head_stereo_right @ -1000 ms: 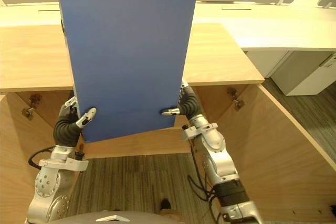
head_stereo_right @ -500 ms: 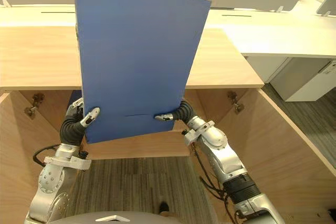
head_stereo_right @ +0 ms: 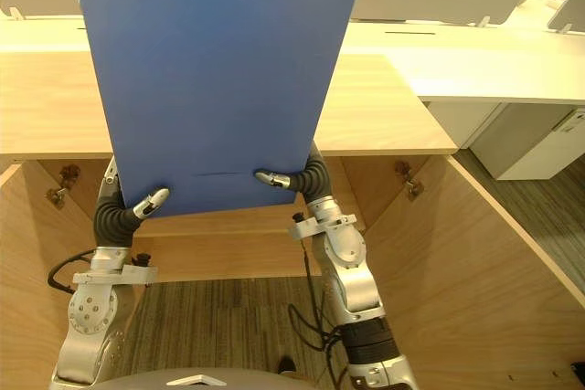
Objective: Walk over to the cabinet, pick up the folder, carry it to the office cabinet, place the folder inside the office cabinet, then close the office cabinet door
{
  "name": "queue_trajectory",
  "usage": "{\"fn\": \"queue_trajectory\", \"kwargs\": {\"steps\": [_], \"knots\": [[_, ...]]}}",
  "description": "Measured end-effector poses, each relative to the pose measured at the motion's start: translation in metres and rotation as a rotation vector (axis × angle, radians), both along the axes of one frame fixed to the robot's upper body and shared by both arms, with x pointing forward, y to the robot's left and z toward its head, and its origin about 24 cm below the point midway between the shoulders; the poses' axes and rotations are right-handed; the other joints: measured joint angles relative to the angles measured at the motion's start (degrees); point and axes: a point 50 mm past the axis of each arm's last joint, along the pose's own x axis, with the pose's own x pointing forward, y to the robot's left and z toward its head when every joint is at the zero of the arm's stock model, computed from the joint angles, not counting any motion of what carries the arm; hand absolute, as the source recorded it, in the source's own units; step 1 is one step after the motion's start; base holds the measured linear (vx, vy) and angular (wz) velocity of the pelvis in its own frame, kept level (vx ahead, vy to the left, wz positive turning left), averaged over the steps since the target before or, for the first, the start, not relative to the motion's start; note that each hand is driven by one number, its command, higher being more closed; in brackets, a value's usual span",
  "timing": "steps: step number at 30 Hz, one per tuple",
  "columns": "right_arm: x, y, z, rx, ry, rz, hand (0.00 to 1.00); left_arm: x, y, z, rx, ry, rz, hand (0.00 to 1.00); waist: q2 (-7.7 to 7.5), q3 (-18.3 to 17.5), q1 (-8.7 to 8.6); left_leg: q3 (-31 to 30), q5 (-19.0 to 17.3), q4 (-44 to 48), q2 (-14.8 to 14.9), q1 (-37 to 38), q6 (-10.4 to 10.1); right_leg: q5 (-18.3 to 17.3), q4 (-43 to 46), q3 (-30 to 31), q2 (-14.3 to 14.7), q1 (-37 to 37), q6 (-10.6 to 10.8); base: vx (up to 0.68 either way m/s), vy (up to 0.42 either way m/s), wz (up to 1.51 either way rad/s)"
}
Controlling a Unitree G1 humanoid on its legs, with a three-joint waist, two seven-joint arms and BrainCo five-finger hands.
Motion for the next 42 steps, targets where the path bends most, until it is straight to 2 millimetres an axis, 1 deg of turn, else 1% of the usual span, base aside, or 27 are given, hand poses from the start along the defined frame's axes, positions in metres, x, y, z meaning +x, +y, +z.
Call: {"fn": "queue_trajectory", "kwargs": {"steps": [1, 2, 4, 7, 8, 10, 11, 14, 15, 17, 19, 20, 22, 23, 24, 25, 26, 27, 28, 30, 33, 37, 38, 41, 42], "knots": [[0.0, 0.001, 0.0, 0.01, 0.0, -0.006, 1.0, 0.0, 0.002, 0.0, 0.007, 0.0, 0.022, 0.0, 0.0, 0.0, 0.02, 0.0, 0.0, 0.0, 0.0, 0.0, 0.0, 0.0, 0.0, 0.0, 0.0, 0.0, 0.0, 0.0, 0.0, 0.0], [0.0, 0.002, 0.002, 0.035, -0.003, -0.025, 1.0, 0.0, 0.011, -0.002, 0.024, 0.007, 0.1, 0.0, 0.0, 0.0, 0.01, -0.1, 0.1, 0.0, 0.0, 0.0, 0.1, 0.0, 0.0, -0.1, 0.0, 0.1, 0.0, 0.0, 0.0, 0.0], [-0.001, 0.001, 0.002, 0.033, -0.009, -0.039, 1.0, 0.001, 0.017, -0.005, 0.04, 0.022, 0.157, 0.0, 0.06, -0.1, 0.03, -0.2, 0.1, -0.1, -0.1, 0.0, 0.1, 0.0, 0.0, -0.2, -0.1, 0.1, 0.0, 0.0, 0.0, 0.02], [-0.007, -0.007, 0.002, 0.036, -0.019, -0.082, 1.0, 0.0, 0.037, -0.022, 0.064, 0.108, 0.288, 0.0, 0.12, -0.1, 0.03, -0.6, 0.2, -0.2, -0.2, 0.1, 0.2, -0.1, 0.0, -0.7, -0.2, 0.3, -0.1, 0.0, 0.0, 0.08], [-0.008, -0.009, 0.001, 0.037, -0.013, -0.097, 1.0, -0.001, 0.047, -0.032, 0.072, 0.162, 0.357, 0.0, 0.11, -0.1, 0.01, -0.7, 0.2, -0.3, -0.2, 0.2, 0.2, -0.2, 0.0, -0.8, -0.2, 0.5, -0.1, 0.0, 0.0, 0.05], [-0.009, -0.014, -0.003, 0.035, 0.002, -0.127, 1.0, -0.004, 0.058, -0.045, 0.08, 0.23, 0.422, 0.0, 0.1, -0.1, 0.07, -0.9, 0.2, -0.4, -0.2, 0.4, 0.1, -0.4, 0.0, -0.9, -0.2, 0.6, -0.1, 0.0, 0.0, 0.04], [-0.01, -0.014, -0.004, 0.032, 0.008, -0.135, 1.0, -0.006, 0.061, -0.049, 0.079, 0.251, 0.441, 0.0, 0.1, -0.1, 0.09, -0.9, 0.2, -0.4, -0.2, 0.4, 0.1, -0.4, 0.0, -0.9, -0.2, 0.7, -0.2, 0.0, 0.0, 0.03], [-0.014, -0.018, -0.012, 0.009, 0.036, -0.159, 1.0, -0.016, 0.072, -0.073, 0.082, 0.383, 0.5, 0.0, 0.09, -0.2, 0.16, -1.0, 0.6, -1.5, -0.3, 0.7, 0.1, -0.7, 0.0, -1.0, -0.2, 0.5, -0.3, 0.0, 0.0, 0.0], [-0.015, -0.018, -0.014, 0.007, 0.043, -0.161, 1.0, -0.018, 0.073, -0.079, 0.081, 0.414, 0.507, 0.0, 0.08, -0.2, 0.18, -1.0, 0.7, -1.7, -0.3, 0.8, 0.0, -0.7, 0.0, -1.0, -0.2, 0.5, -0.3, 0.0, 0.0, 0.0], [-0.018, -0.02, -0.02, -0.007, 0.069, -0.17, 1.0, -0.026, 0.075, -0.105, 0.081, 0.547, 0.511, 0.0, 0.05, -0.2, 0.24, -1.1, 0.9, -2.3, -0.4, 0.9, 0.0, -0.8, 0.0, -1.2, -0.2, 0.3, -0.1, 0.0, 0.0, 0.0], [-0.019, -0.02, -0.022, -0.031, 0.08, -0.177, 1.0, -0.032, 0.074, -0.122, 0.078, 0.636, 0.498, 0.0, 0.05, -0.2, 0.23, -1.1, 0.9, -2.4, -0.4, 0.8, 0.0, -0.8, -0.1, -1.2, -0.2, 0.3, -0.1, 0.0, 0.0, 0.0], [-0.019, -0.021, -0.026, -0.05, 0.097, -0.177, 1.0, -0.04, 0.073, -0.143, 0.082, 0.742, 0.483, 0.0, 0.04, -0.2, 0.24, -1.1, 0.9, -2.6, -0.4, 0.8, 0.0, -0.8, -0.3, -1.3, -0.1, 0.2, 0.0, 0.0, 0.0, 0.0], [-0.019, -0.021, -0.028, -0.064, 0.112, -0.176, 1.0, -0.048, 0.072, -0.16, 0.093, 0.834, 0.466, 0.0, 0.04, -0.2, 0.25, -1.2, 0.9, -2.8, -0.4, 0.7, 0.0, -0.8, -0.4, -1.3, -0.1, 0.2, 0.0, 0.0, 0.0, 0.0], [-0.019, -0.02, -0.03, -0.082, 0.119, -0.173, 1.0, -0.056, 0.072, -0.173, 0.098, 0.907, 0.464, 0.0, 0.02, -0.2, 0.21, -1.2, 0.9, -3.0, -0.4, 0.7, 0.0, -0.8, -0.5, -1.3, -0.1, 0.2, 0.0, 0.0, 0.0, 0.0], [-0.019, -0.02, -0.03, -0.089, 0.121, -0.172, 1.0, -0.061, 0.073, -0.181, 0.1, 0.95, 0.464, 0.0, 0.02, -0.2, 0.18, -1.2, 1.0, -3.1, -0.4, 0.8, 0.0, -0.8, -0.5, -1.3, -0.1, 0.1, 0.0, 0.0, 0.0, 0.0], [-0.019, -0.02, -0.033, -0.106, 0.129, -0.167, 1.0, -0.073, 0.075, -0.197, 0.097, 1.043, 0.463, 0.0, -0.02, -0.3, 0.15, -1.2, 1.1, -3.2, -0.4, 0.7, 0.1, -0.8, -0.6, -1.3, -0.1, 0.0, 0.0, 0.0, 0.0, 0.0], [-0.019, -0.018, -0.036, -0.117, 0.141, -0.156, 1.0, -0.082, 0.076, -0.208, 0.099, 1.113, 0.459, 0.0, -0.09, -0.3, 0.09, -1.2, 1.1, -3.2, -0.4, 0.7, 0.1, -0.8, -0.7, -1.3, -0.1, 0.0, 0.0, 0.0, 0.0, 0.0], [-0.018, -0.016, -0.043, -0.134, 0.171, -0.145, 1.0, -0.094, 0.077, -0.222, 0.106, 1.201, 0.453, 0.0, -0.26, -0.4, 0.1, -1.4, 1.1, -3.4, -0.5, 0.7, 0.1, -0.7, -1.2, -1.6, 0.0, 0.2, 0.1, -0.01, -0.021, 0.04], [-0.018, -0.015, -0.047, -0.148, 0.187, -0.138, 1.0, -0.1, 0.078, -0.228, 0.109, 1.244, 0.45, 0.0, -0.39, -0.5, 0.09, -1.5, 1.2, -3.4, -0.5, 0.7, 0.0, -0.6, -1.5, -1.7, 0.0, 0.3, 0.1, -0.02, -0.038, 0.09], [-0.018, -0.012, -0.063, -0.212, 0.244, -0.11, 1.0, -0.122, 0.079, -0.246, 0.111, 1.386, 0.442, 0.0, -0.69, -0.7, 0.28, -1.8, 1.3, -3.6, -0.5, 0.7, 0.0, -0.4, -2.0, -2.1, 0.0, 0.6, 0.1, -0.02, -0.038, 0.07], [-0.02, -0.005, -0.073, -0.331, 0.26, -0.076, 1.0, -0.14, 0.079, -0.257, 0.112, 1.483, 0.432, 0.0, -0.69, -0.7, 0.52, -1.8, 1.6, -4.2, -0.6, 0.7, 0.0, -0.3, -2.0, -2.2, 0.0, 0.3, 0.1, -0.04, -0.03, 0.01], [-0.023, 0.004, -0.081, -0.483, 0.247, -0.03, 1.0, -0.155, 0.08, -0.263, 0.118, 1.562, 0.41, 0.0, -0.71, -0.6, 0.67, -1.8, 1.9, -4.3, -0.6, 0.2, 0.0, -0.1, -2.0, -2.2, 0.0, -0.3, 0.1, -0.05, -0.032, 0.0], [-0.023, 0.006, -0.084, -0.501, 0.25, -0.021, 1.0, -0.155, 0.08, -0.264, 0.121, 1.567, 0.406, 0.0, -0.73, -0.6, 0.65, -1.8, 2.0, -4.3, -0.6, 0.0, 0.0, 0.0, -2.0, -2.2, 0.0, -0.5, 0.1, -0.06, -0.032, 0.0], [-0.018, 0.012, -0.089, -0.629, 0.226, 0.008, 1.0, -0.148, 0.081, -0.263, 0.13, 1.556, 0.398, 0.0, -0.79, 0.7, 0.52, -1.8, 2.3, -4.5, -0.7, -0.8, -0.1, 0.4, -2.3, -2.1, -0.1, -1.5, 0.1, -0.08, -0.035, -0.02], [-0.017, 0.015, -0.089, -0.702, 0.198, 0.024, 1.0, -0.144, 0.081, -0.263, 0.146, 1.547, 0.387, 0.0, -0.79, 0.9, 0.53, -1.8, 2.7, -4.5, -0.7, -1.8, -0.1, 0.7, -2.3, -2.0, -0.1, -2.5, 0.0, -0.07, -0.03, -0.01]]}}
